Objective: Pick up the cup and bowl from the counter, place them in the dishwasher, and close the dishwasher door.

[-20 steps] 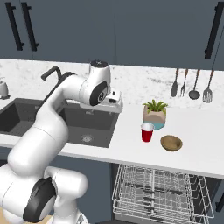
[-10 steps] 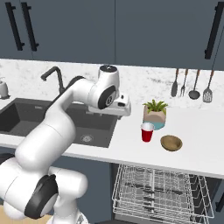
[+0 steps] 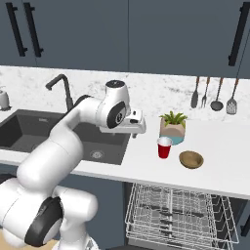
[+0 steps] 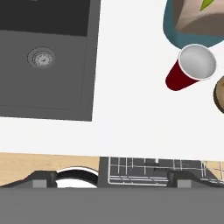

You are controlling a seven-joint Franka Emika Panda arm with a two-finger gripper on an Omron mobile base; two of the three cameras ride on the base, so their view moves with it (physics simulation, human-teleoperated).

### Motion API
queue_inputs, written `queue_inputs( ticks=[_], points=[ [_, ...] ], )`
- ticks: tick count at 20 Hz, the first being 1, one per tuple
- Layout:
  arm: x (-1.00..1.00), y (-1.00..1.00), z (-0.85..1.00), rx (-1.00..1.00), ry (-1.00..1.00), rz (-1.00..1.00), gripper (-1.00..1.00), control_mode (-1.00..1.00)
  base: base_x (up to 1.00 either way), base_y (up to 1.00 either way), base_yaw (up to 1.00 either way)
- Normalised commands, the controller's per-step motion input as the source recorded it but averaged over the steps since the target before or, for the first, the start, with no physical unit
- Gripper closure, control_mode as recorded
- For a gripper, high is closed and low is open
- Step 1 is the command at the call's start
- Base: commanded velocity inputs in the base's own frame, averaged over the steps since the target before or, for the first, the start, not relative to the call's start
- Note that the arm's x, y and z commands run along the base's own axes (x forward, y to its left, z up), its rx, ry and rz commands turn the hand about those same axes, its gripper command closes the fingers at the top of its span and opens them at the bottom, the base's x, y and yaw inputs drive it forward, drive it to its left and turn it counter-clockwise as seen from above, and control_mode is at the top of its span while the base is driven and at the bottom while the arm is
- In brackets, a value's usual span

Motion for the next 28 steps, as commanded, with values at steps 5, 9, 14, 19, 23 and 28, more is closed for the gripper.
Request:
queue_inputs(
  ticks=[5, 9, 14, 19, 23, 28],
  points=[
    [0.17, -0.37, -0.03, 0.0, 0.04, 0.0, -1.0, -1.0, 0.0, 0.0, 0.0],
    [0.2, -0.28, 0.0, 0.0, 0.1, 0.0, -1.0, -1.0, 0.0, 0.0, 0.0],
    [0.42, -0.31, -0.14, 0.0, 0.12, -0.01, -1.0, -1.0, 0.0, 0.0, 0.0],
    [0.21, -0.33, -0.31, 0.0, 0.09, 0.0, -1.0, -1.0, 0.0, 0.0, 0.0],
    [0.02, -0.12, -0.19, 0.0, 0.07, 0.0, -1.0, -1.0, 0.0, 0.0, 0.0],
    [0.0, -0.17, -0.14, 0.0, 0.01, 0.0, -1.0, -1.0, 0.0, 0.0, 0.0]
  ],
)
